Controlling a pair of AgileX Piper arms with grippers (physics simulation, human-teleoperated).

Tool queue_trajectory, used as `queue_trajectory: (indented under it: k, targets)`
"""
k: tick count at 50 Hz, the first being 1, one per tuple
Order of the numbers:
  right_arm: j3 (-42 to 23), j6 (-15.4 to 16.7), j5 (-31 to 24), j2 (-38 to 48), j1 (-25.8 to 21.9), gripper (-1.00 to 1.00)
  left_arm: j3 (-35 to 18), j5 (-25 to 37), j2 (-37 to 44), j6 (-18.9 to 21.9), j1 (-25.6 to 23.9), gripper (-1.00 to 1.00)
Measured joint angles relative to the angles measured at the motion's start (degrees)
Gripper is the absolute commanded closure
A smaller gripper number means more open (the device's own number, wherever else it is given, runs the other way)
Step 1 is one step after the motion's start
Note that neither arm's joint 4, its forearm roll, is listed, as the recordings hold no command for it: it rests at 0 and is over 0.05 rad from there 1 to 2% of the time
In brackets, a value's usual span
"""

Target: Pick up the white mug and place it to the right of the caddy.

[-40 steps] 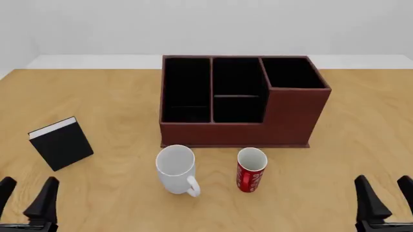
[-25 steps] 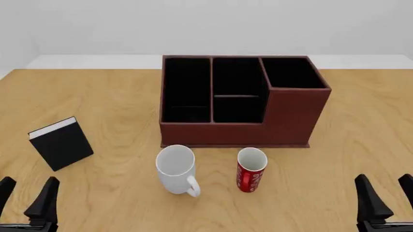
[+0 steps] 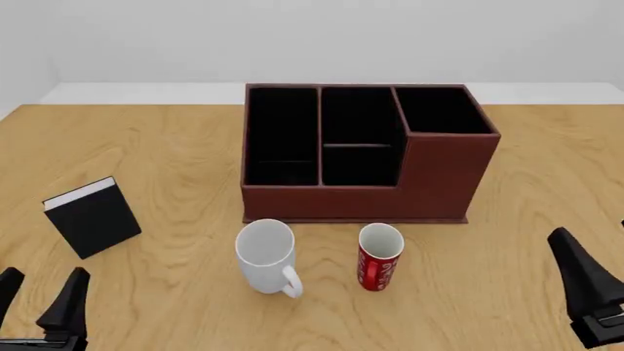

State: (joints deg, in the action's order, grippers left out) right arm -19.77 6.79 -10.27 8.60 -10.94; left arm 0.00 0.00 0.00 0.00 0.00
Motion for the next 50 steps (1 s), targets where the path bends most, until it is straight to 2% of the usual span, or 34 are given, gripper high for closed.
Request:
queue_trajectory:
  k: [16,32,40,50]
  targets:
    - [-14.81,4.73,-4.29,18.37,-11.66,-1.0,0.0,0.0,0.0,0.0,0.0,-1.0]
    - [-23.73,7.67,-6.59,35.62,-21.64,-1.0,0.0,0.0,0.0,0.0,0.0,-1.0]
    - [-27.11,8.03,-7.78,42.59,-25.2,-1.0,0.0,0.0,0.0,0.0,0.0,-1.0]
    - [-30.8,6.63,-9.32,50.93,-29.01,-1.0,0.0,0.0,0.0,0.0,0.0,-1.0]
